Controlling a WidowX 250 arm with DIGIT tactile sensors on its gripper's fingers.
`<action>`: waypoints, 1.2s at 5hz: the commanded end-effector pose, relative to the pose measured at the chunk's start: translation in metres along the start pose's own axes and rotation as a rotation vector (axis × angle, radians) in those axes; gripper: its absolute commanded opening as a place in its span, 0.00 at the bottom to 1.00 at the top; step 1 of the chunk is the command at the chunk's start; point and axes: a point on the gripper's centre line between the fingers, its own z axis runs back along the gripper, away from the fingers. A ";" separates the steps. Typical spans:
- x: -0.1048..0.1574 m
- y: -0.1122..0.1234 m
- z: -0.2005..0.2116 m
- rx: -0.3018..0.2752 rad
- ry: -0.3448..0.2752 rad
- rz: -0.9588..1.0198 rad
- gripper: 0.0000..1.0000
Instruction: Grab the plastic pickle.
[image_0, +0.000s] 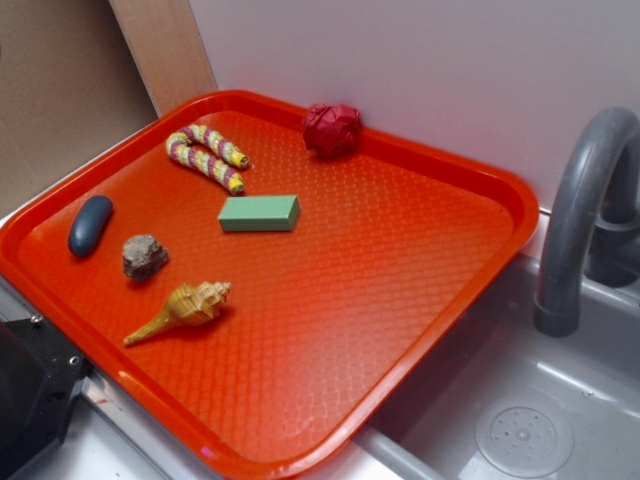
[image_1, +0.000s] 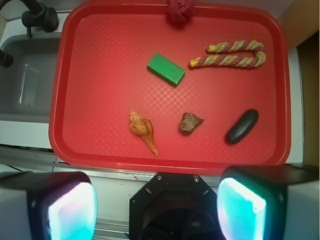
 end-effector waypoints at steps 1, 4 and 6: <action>0.000 0.000 0.000 0.000 0.000 0.000 1.00; 0.040 0.087 -0.048 0.095 -0.139 0.500 1.00; 0.028 0.146 -0.083 0.198 -0.178 0.655 1.00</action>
